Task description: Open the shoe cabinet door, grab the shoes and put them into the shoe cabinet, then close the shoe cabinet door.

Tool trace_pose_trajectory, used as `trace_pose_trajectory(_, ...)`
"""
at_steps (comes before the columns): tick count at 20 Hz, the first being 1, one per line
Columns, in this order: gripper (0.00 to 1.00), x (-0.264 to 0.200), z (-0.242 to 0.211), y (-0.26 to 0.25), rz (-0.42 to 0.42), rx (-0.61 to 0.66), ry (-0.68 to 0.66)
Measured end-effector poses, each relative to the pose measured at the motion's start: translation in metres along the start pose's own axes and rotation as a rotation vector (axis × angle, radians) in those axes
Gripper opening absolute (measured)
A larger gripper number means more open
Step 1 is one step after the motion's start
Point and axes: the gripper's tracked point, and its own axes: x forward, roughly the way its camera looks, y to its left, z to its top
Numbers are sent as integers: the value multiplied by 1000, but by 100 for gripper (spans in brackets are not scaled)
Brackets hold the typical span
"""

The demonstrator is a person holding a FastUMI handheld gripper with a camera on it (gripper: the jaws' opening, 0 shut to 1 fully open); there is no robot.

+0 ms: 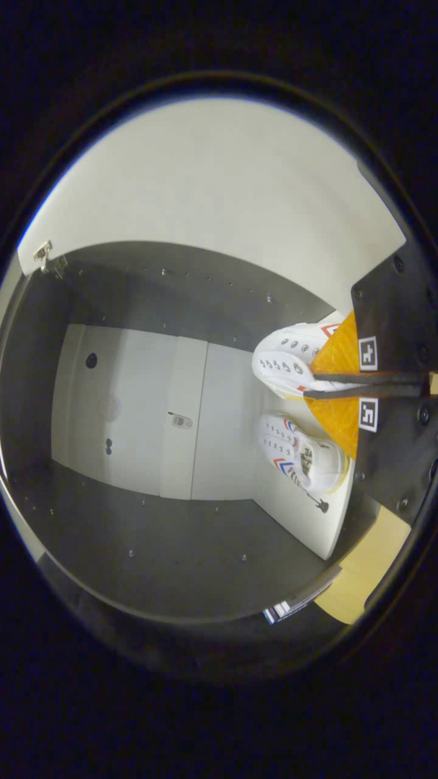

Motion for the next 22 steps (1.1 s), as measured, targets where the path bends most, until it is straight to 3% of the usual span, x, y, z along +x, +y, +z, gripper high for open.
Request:
trace_pose_trajectory(8, 2, 109, -26, -2, 77, -75, 113)
trace_pose_trajectory(14, 2, 127, -42, 19, 142, -144, 144)
trace_pose_trajectory(20, 3, 127, -45, 13, 127, -103, 149)
trace_pose_trajectory(22, 9, 125, -45, 10, 103, -109, 148)
